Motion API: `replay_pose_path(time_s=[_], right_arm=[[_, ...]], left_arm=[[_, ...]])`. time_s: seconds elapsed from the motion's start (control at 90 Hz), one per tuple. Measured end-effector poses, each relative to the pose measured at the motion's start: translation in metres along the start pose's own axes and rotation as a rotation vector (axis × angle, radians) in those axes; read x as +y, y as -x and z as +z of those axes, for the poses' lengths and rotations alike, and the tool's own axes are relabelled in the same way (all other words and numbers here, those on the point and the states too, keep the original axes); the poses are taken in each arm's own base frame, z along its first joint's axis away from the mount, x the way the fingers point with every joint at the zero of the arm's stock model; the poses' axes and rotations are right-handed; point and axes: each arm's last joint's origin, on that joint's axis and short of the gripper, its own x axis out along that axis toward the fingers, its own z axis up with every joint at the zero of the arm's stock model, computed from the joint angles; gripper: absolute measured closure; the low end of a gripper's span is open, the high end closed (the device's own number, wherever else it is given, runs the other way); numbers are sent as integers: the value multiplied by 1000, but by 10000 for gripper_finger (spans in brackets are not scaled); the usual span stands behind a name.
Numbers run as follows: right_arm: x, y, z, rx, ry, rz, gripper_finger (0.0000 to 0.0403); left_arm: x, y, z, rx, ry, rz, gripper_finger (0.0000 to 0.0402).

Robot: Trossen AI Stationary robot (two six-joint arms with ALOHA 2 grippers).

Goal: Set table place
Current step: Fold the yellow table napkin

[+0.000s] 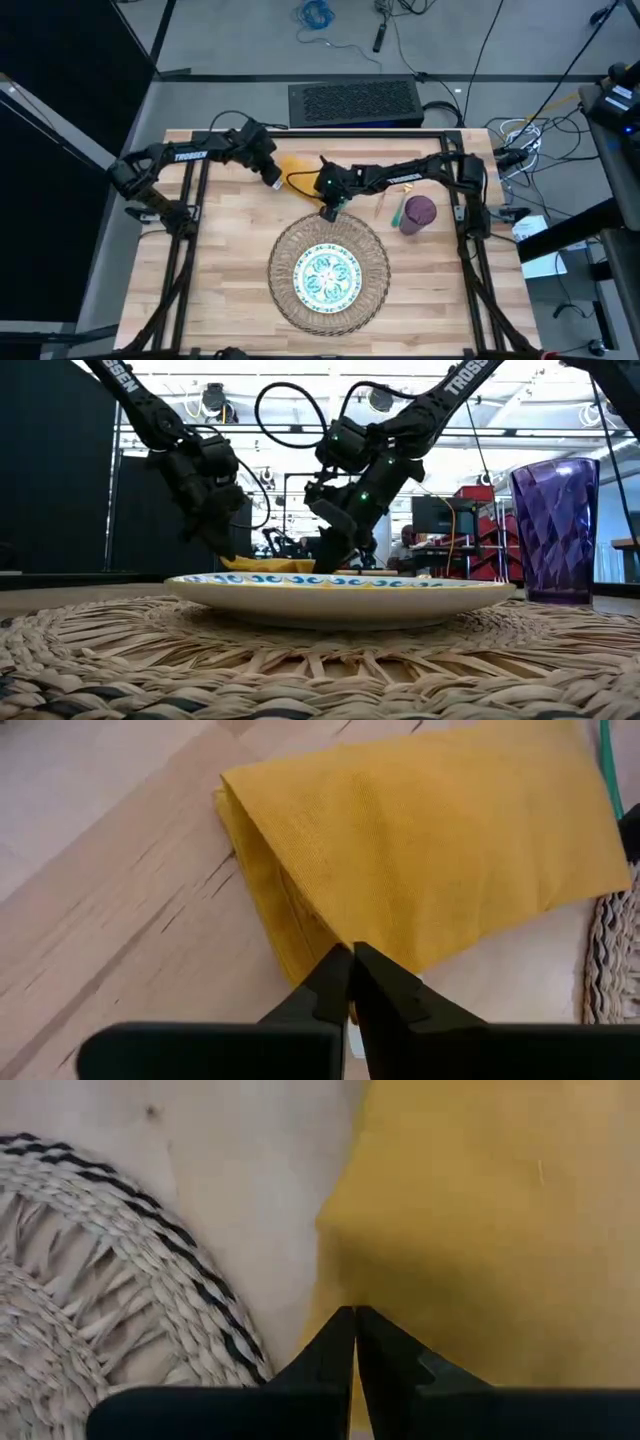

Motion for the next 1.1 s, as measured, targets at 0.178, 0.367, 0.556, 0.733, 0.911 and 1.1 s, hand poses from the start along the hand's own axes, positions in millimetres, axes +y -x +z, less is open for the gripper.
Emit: replay_pose_path(time_s=[0.178, 0.367, 0.556, 0.733, 0.911, 1.1], right_arm=[[-1, -5, -1, -1, -1, -4, 403], [-2, -16, -7, 20, 3, -6, 403], [-3, -16, -12, 87, 2, -9, 403], [-3, -9, -16, 206, -4, -22, 403], [-1, -7, -10, 227, -1, -22, 403], [-2, -6, -10, 237, 4, -25, 403]], left_arm=[[0, 0, 0, -1, -1, -1, 401], [-1, 0, 0, -4, -2, -2, 401], [0, 0, 0, 0, -1, -1, 401], [-1, 0, 0, 0, -4, -2, 401], [-1, 0, 0, -2, -4, -3, 402], [-3, -1, -2, 18, -6, -7, 402]])
